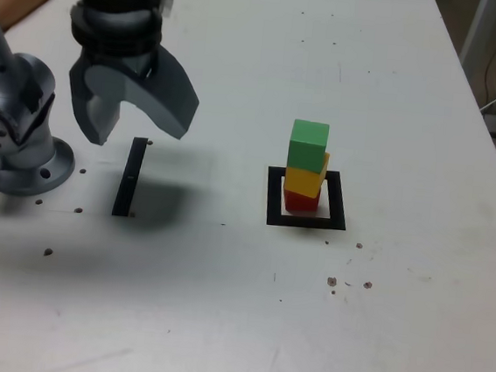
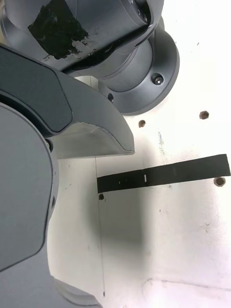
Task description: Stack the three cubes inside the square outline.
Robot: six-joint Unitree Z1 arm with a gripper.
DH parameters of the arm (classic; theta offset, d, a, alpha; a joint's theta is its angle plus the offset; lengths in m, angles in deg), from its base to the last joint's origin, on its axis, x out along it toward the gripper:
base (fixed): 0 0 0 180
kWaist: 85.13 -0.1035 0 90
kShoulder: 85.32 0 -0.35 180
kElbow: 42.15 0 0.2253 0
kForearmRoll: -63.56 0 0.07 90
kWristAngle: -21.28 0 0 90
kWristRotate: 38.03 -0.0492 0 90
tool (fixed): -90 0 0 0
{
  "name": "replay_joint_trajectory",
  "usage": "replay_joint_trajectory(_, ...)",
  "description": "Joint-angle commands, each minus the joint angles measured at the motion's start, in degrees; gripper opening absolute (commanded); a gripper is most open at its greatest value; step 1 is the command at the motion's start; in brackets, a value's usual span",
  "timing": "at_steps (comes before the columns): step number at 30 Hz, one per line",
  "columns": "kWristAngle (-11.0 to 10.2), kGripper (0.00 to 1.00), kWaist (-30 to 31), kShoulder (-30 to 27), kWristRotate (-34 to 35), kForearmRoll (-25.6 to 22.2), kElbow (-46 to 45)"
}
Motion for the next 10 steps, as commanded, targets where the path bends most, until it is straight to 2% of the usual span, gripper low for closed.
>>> replay_joint_trajectory(1, 0.38, 0.99, 0.1, 1.19, -0.15, -0.06, 0.74)
replay_joint_trajectory(10, 0.11, 0.99, 0.17, 5.43, -0.26, -0.16, 2.22)
